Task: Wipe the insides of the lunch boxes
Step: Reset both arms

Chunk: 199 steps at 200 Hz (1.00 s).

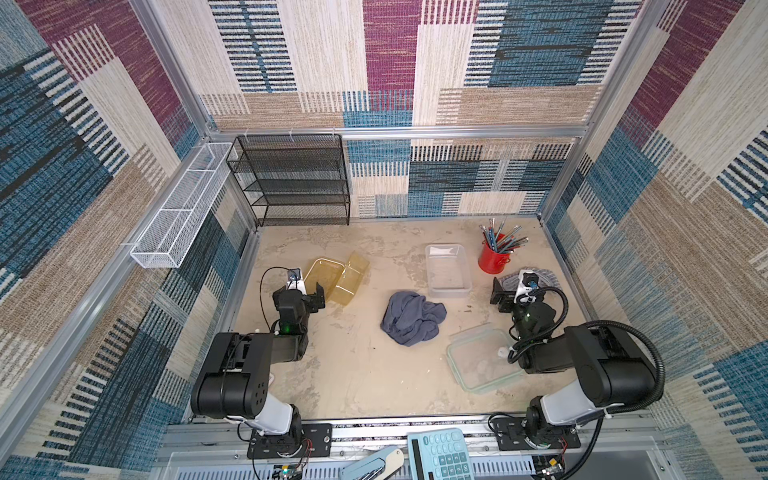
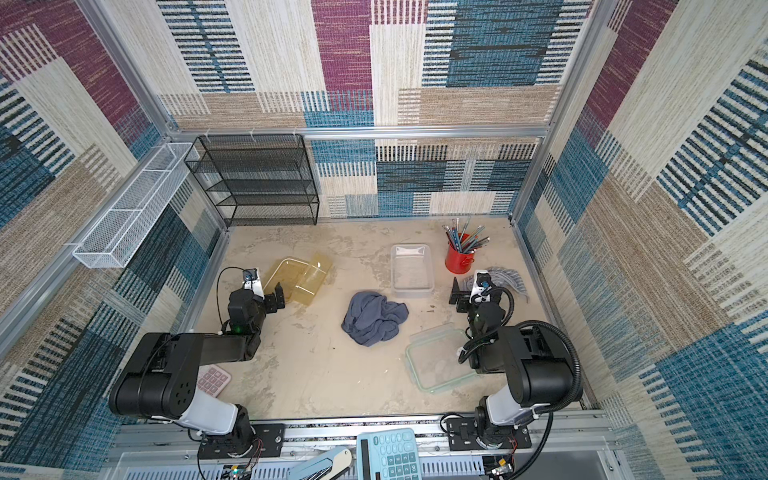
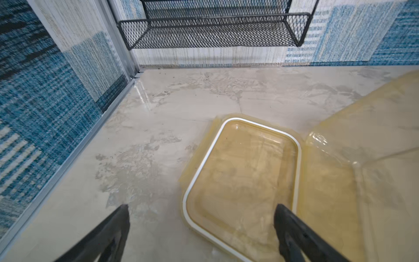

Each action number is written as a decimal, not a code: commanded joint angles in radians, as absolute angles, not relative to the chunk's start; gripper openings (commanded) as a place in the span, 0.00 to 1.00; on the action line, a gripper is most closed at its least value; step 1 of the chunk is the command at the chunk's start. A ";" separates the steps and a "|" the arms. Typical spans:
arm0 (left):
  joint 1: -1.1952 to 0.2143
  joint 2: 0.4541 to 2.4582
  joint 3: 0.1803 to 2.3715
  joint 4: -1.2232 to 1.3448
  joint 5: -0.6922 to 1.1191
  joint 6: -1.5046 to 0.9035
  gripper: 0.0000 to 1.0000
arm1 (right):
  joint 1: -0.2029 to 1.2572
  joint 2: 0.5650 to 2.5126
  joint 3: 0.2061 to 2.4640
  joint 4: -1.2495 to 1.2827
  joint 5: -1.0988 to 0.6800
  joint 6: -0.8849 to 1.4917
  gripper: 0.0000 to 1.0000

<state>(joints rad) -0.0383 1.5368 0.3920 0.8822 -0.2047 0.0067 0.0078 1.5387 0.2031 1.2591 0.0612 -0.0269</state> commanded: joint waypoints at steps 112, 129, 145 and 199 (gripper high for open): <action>-0.038 1.538 0.388 0.894 -0.184 0.021 1.00 | 0.008 1.536 0.206 1.294 0.054 -0.016 0.98; -0.038 1.538 0.388 0.894 -0.184 0.022 1.00 | 0.007 1.537 0.206 1.294 0.054 -0.017 0.98; -0.038 1.539 0.387 0.895 -0.184 0.022 1.00 | 0.006 1.537 0.206 1.293 0.053 -0.017 0.98; -0.038 1.540 0.388 0.893 -0.184 0.021 1.00 | 0.006 1.537 0.206 1.294 0.054 -0.016 0.98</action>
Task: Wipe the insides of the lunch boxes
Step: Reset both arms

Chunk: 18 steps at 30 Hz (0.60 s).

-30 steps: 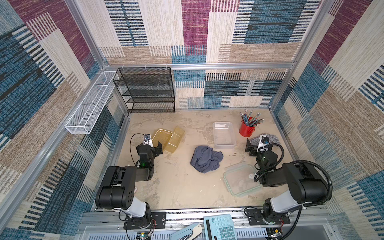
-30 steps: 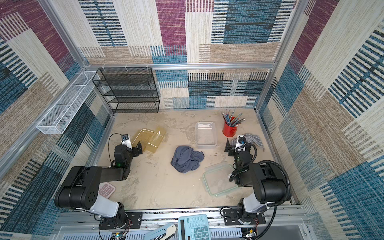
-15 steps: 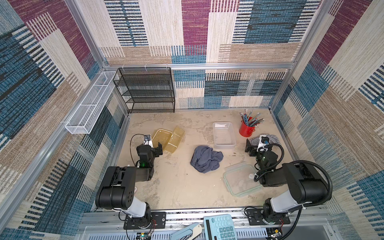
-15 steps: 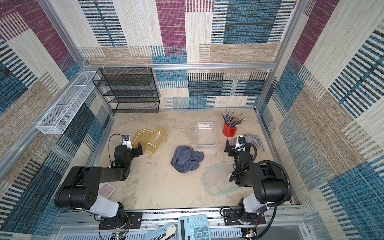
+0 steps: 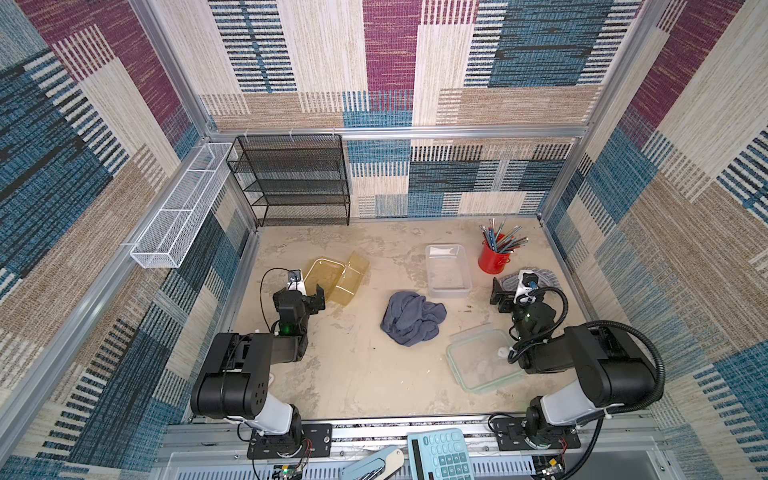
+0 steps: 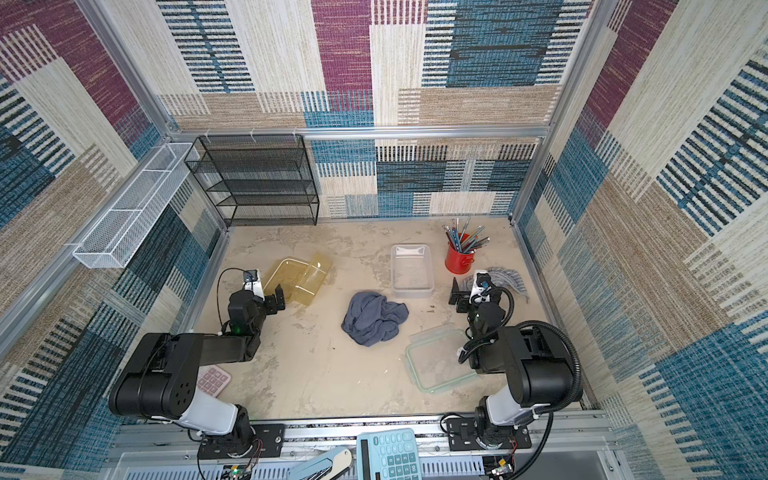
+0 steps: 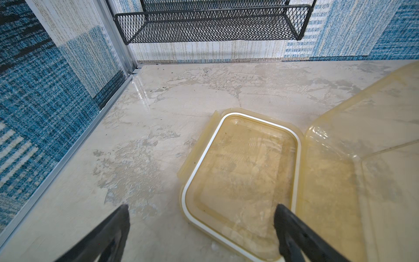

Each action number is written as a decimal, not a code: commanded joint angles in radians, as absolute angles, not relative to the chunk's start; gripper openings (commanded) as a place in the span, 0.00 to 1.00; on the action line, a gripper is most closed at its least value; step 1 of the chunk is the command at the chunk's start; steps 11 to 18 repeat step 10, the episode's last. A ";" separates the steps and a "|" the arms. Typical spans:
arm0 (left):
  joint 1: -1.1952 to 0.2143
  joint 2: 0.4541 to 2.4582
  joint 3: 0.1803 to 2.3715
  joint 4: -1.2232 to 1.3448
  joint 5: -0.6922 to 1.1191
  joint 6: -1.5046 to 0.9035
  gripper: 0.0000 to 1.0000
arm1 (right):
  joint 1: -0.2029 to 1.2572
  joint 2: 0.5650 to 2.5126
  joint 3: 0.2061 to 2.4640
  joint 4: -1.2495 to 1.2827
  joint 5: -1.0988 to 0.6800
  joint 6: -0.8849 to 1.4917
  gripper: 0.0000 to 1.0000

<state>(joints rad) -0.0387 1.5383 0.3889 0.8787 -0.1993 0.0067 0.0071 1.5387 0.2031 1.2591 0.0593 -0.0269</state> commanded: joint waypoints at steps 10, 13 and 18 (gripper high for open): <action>-0.034 1.540 0.393 0.886 -0.245 -0.008 1.00 | 0.007 1.537 0.207 1.294 0.054 -0.017 0.98; -0.034 1.540 0.393 0.886 -0.245 -0.008 1.00 | 0.007 1.537 0.207 1.294 0.054 -0.017 0.98; -0.034 1.540 0.393 0.886 -0.245 -0.008 1.00 | 0.007 1.537 0.207 1.294 0.054 -0.017 0.98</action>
